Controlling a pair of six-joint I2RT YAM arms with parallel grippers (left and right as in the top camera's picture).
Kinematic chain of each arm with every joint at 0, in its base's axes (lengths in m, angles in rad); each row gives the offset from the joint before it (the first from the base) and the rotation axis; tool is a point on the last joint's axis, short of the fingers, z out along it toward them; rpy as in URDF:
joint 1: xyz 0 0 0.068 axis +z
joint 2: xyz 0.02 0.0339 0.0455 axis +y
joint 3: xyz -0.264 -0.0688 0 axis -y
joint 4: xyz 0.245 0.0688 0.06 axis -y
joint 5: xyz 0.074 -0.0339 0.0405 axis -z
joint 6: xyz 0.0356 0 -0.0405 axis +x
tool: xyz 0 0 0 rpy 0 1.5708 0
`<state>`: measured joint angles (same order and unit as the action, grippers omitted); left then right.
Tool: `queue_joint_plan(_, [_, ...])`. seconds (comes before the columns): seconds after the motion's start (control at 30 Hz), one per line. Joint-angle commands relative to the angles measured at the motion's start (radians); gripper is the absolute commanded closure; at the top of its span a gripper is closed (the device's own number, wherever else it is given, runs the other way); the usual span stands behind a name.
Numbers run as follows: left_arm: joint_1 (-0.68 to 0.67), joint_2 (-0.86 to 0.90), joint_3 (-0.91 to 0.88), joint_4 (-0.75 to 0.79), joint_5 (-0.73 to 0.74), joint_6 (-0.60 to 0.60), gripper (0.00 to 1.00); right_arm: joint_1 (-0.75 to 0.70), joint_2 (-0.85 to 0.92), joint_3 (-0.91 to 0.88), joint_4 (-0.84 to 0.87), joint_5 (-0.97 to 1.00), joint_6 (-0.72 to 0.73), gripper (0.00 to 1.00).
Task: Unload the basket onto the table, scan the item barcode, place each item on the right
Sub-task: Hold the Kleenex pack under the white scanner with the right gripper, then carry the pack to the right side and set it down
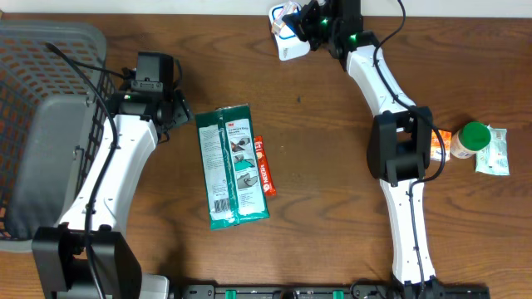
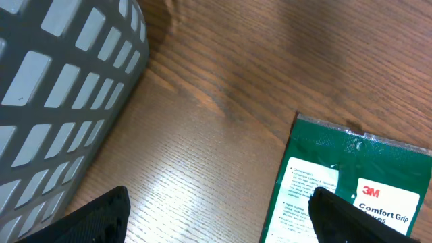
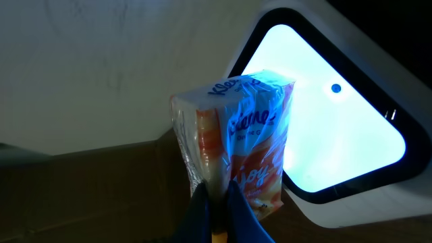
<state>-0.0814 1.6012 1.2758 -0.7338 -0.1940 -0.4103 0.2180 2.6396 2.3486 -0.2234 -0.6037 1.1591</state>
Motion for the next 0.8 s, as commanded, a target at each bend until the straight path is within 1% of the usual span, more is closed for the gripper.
queue_joint_plan(0.0, [0.000, 0.000, 0.005, -0.003, -0.017, 0.010, 0.15, -0.006, 0.013, 0.011, 0.003, -0.015, 0.014, 0.99])
queue_joint_plan(0.2, [0.000, 0.000, 0.005, -0.003, -0.017, 0.010, 0.15, -0.016, -0.001, 0.011, 0.003, -0.027, -0.001, 0.99])
queue_joint_plan(0.27, [0.000, 0.000, 0.005, -0.003, -0.017, 0.010, 0.15, -0.023, -0.033, 0.011, -0.012, -0.027, -0.039, 0.99])
queue_joint_plan(0.3, [0.000, 0.000, 0.005, -0.003, -0.017, 0.010, 0.15, -0.030, -0.082, 0.011, -0.062, -0.014, -0.085, 0.99])
queue_joint_plan(0.33, [0.000, 0.000, 0.005, -0.003, -0.017, 0.010, 0.15, -0.031, -0.092, 0.011, -0.072, -0.013, -0.093, 0.99])
queue_joint_plan(0.4, [0.000, 0.000, 0.005, -0.003, -0.017, 0.010, 0.15, -0.037, -0.158, 0.011, -0.137, -0.008, -0.167, 0.99])
queue_joint_plan(0.53, [0.000, 0.000, 0.005, -0.003, -0.017, 0.010, 0.15, -0.041, -0.311, 0.011, -0.354, -0.043, -0.384, 0.99])
queue_joint_plan(0.6, [0.000, 0.000, 0.005, -0.003, -0.017, 0.010, 0.15, -0.040, -0.389, 0.011, -0.504, -0.070, -0.510, 0.99])
queue_joint_plan(0.77, [0.000, 0.000, 0.005, -0.003, -0.017, 0.010, 0.15, -0.042, -0.545, 0.011, -0.901, -0.047, -0.828, 0.99])
